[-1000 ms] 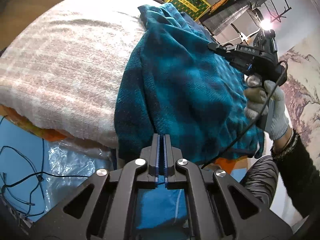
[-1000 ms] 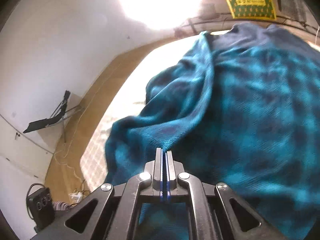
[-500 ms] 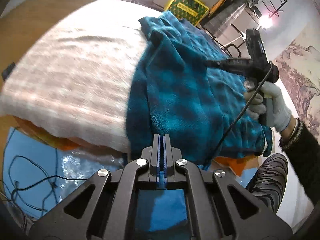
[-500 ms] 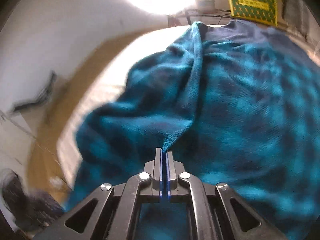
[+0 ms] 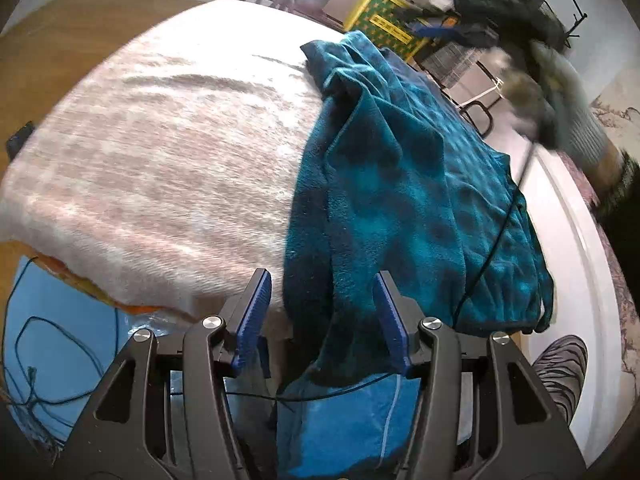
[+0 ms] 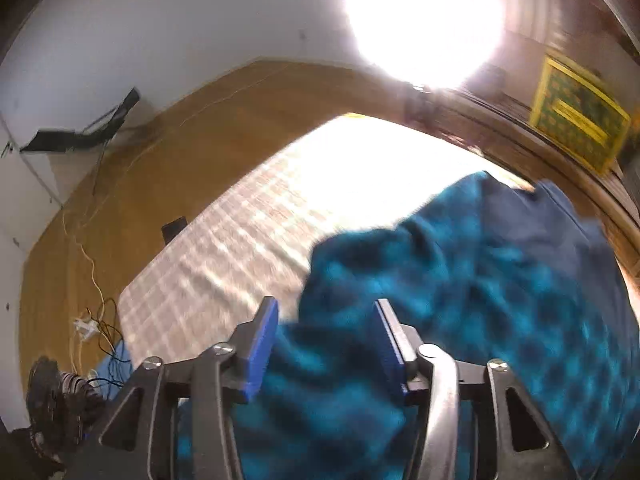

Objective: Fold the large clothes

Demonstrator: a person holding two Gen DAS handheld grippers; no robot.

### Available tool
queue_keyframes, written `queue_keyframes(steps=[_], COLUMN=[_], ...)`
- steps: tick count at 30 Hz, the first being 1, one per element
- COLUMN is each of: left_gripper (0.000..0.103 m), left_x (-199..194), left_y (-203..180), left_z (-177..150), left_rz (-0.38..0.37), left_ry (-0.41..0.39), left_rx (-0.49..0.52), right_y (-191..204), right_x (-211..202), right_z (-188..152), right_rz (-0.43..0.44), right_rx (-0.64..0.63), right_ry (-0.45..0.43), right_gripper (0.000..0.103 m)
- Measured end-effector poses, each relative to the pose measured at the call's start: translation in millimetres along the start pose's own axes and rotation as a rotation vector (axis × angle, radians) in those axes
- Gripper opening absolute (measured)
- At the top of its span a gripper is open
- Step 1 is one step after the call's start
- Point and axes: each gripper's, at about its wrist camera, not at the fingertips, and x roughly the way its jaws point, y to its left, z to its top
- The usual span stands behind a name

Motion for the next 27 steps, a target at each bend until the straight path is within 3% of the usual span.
queue_keyframes(steps=[2,4,6,9,14,15,16,19,22,24,27], left_gripper=[0.052,0.040,0.036,0.028,0.024,0.021,0.013,0.008,0.006,0.005,0.005], left_x=[7,14,19,21,24,21,22,23,13,4,-4], left_y=[0,-1,2,8,7,7,7,7,7,8,9], left_z=[-1,-1,1,4,6,3,4,4,2,-1,-3], left_rz=[-0.010,-0.021,-0.026,-0.059,-0.055,-0.056,-0.058,-0.074,-0.109,-0.117,-0.118], left_ry=[0.017,0.038,0.053,0.055,0.056,0.056,0.057,0.061,0.049,0.034,0.013], left_rx=[0.009,0.024,0.022,-0.013,0.008,0.009,0.008,0.006,-0.006,-0.018,-0.019], right_y=[9,15,17,13,3,3,3,4,-5,-12,-38], right_x=[26,53,83,114,150,154,157,160,139,113,90], right_z=[16,29,41,46,40,38,37,32,40,56,79], right_rz=[-0.006,-0.009,-0.024,-0.064,-0.095,-0.085,-0.081,-0.136,-0.145,-0.158,-0.103], right_rx=[-0.027,-0.051,-0.071,-0.098,-0.142,-0.147,-0.154,-0.185,-0.153,-0.118,0.028], right_ry=[0.025,0.050,0.082,0.123,0.174,0.180,0.184,0.173,0.112,0.017,-0.079], right_gripper=[0.058,0.059,0.060,0.061,0.061,0.058,0.041,0.006,0.004,0.004,0.004])
